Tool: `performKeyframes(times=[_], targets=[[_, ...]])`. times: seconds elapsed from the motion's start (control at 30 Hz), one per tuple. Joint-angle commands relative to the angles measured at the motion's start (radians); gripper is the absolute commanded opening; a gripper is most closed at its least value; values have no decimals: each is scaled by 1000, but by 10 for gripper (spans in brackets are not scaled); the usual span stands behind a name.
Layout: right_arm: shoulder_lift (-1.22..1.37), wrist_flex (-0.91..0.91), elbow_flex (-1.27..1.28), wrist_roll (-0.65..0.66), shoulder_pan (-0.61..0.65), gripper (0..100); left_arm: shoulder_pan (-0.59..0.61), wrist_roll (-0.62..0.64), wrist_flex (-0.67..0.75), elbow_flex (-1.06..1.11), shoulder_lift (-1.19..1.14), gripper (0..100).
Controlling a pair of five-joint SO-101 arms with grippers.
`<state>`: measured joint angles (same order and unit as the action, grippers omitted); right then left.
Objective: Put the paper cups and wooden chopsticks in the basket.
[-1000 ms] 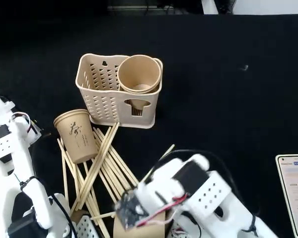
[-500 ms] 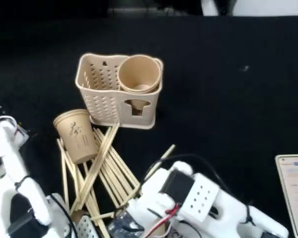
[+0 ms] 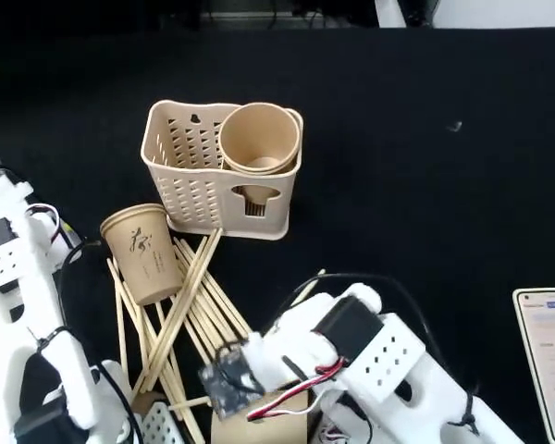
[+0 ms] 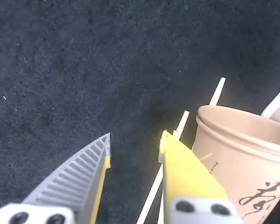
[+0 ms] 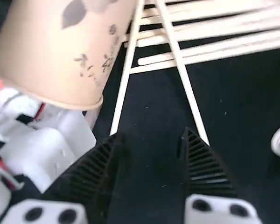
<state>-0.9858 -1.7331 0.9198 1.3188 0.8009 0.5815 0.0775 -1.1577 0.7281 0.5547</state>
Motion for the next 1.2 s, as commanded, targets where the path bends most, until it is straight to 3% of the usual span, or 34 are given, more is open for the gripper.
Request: performKeyframes(times=[0.0,0.27,0.47,0.6,0.83,0.9,1.0,1.17], targets=[[58,-32,47,109,68,186,-4,-8,-2,-48,18,178],[357,-32,31,180,157,187,82,-8,57,-58,-12,178],[397,-34,13,169,402,187,105,-8,54,-134,-175,178],[323,-18,-1,54,520,185,173,-3,52,-206,-282,178],[205,60,-64,-242,522,181,203,0,52,-228,-316,178],[173,75,-65,-305,522,136,203,0,52,-228,-319,178],[125,77,-68,-348,522,8,202,2,55,-228,-325,178],[44,58,-79,-373,437,11,202,2,58,-228,-327,178]])
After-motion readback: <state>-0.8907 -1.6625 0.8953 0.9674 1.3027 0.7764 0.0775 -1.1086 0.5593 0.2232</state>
